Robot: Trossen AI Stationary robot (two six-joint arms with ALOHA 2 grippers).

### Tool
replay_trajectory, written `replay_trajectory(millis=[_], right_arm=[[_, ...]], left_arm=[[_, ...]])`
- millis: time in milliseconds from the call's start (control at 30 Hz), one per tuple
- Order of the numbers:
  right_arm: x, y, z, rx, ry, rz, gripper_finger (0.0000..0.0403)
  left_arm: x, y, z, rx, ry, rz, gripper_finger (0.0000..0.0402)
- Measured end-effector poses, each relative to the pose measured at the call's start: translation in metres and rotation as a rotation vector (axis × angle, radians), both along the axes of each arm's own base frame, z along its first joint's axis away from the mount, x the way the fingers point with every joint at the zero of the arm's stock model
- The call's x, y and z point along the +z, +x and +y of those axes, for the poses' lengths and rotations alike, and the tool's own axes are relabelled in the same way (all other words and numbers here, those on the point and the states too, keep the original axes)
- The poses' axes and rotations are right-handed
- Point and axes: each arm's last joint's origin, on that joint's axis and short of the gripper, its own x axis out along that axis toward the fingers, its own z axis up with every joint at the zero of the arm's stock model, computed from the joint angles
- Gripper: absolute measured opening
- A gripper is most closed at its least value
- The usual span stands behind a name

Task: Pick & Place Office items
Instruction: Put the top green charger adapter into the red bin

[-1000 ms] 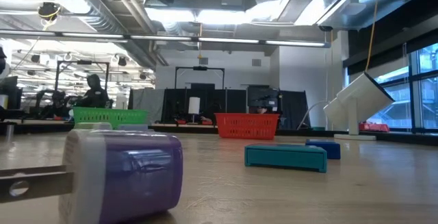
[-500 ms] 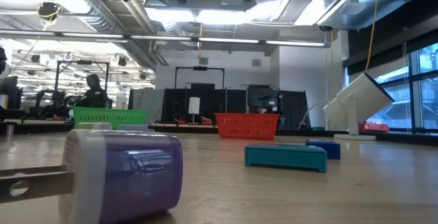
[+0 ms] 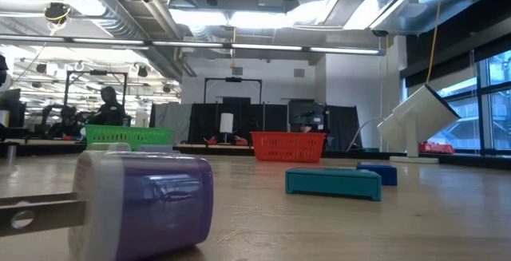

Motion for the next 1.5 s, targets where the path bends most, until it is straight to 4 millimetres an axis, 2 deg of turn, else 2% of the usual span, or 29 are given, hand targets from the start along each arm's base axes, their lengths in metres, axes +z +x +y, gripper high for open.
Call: replay_trajectory(millis=[200, 400, 567, 767, 1033, 1300, 1500], right_arm=[[0.0, 0.0, 0.0, -0.008, 0.003, 0.002, 0.0152], [-0.001, -0.005, -0.009, -0.041, 0.039, 0.033, 0.0152], [-0.005, -0.015, -0.023, -0.093, 0.127, 0.133, 0.0153], [-0.025, -0.023, -0.039, -0.25, 0.236, 0.322, 0.0153], [-0.062, -0.021, -0.055, -0.493, 0.404, 0.529, 0.0154], [-0.118, 0.002, -0.066, -0.561, 0.463, 0.694, 0.0154], [-0.154, 0.009, -0.076, -0.638, 0.462, 0.792, 0.0155]], left_arm=[[0.0, -0.001, 0.001, 0.05, -0.085, -0.026, 0.0229], [-0.005, 0.0, 0.003, 0.096, -0.196, -0.01, 0.0275], [-0.016, -0.001, 0.006, 0.169, -0.287, 0.088, 0.0292], [-0.036, -0.003, 0.007, 0.246, -0.472, 0.212, 0.0291], [-0.068, -0.016, 0.014, 0.364, -0.783, 0.413, 0.029], [-0.077, -0.021, 0.011, 0.359, -0.817, 0.527, 0.029], [-0.079, -0.022, 0.011, 0.359, -0.819, 0.56, 0.029]])
